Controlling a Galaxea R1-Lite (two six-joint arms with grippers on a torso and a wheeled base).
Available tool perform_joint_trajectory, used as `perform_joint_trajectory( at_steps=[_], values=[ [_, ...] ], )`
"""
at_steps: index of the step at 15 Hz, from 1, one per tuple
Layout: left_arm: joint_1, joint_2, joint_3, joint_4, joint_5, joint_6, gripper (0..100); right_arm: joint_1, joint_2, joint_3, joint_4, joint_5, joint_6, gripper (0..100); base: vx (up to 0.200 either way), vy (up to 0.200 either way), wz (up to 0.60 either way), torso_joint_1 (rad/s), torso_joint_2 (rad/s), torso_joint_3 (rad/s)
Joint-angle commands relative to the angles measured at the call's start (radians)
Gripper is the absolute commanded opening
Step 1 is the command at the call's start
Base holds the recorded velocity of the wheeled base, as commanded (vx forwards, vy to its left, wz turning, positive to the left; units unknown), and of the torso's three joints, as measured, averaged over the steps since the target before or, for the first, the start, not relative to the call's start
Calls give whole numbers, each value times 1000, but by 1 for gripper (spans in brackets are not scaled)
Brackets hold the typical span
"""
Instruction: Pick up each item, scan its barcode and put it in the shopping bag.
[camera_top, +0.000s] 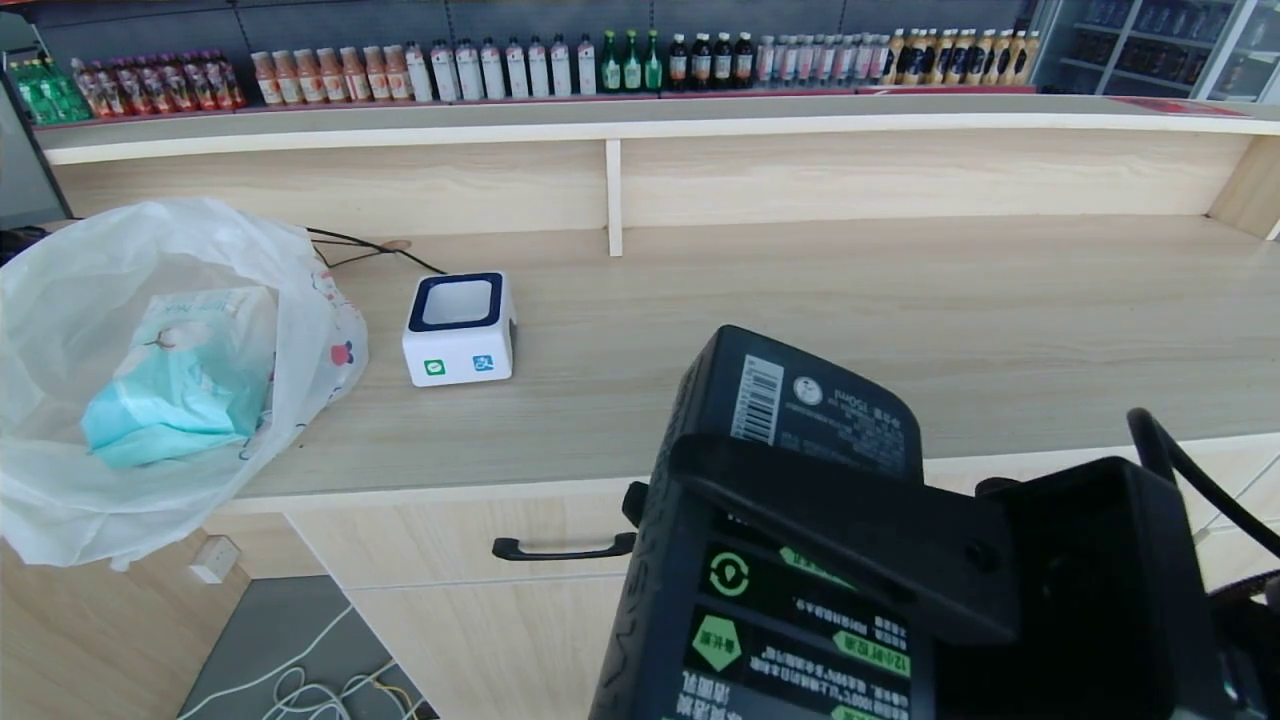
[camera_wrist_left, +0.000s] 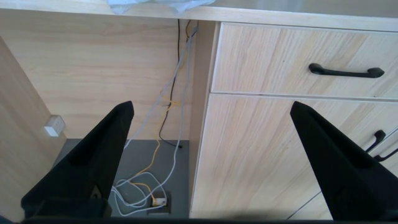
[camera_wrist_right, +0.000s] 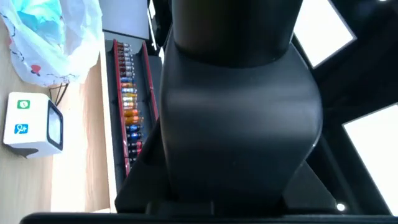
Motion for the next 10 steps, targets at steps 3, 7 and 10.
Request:
perform_joint_trajectory(
  at_steps=[3,7,10],
  values=[
    [0,0,0,0,0,0,100,17,24,-17,-1,1,-47,0,0,0,0,0,0,0],
    [0,0,0,0,0,0,100,40,15,-29,-1,1,-115,0,0,0,0,0,0,0],
    [0,0,0,0,0,0,100,40,5,-41,-1,1,-116,0,0,0,0,0,0,0]
  ],
)
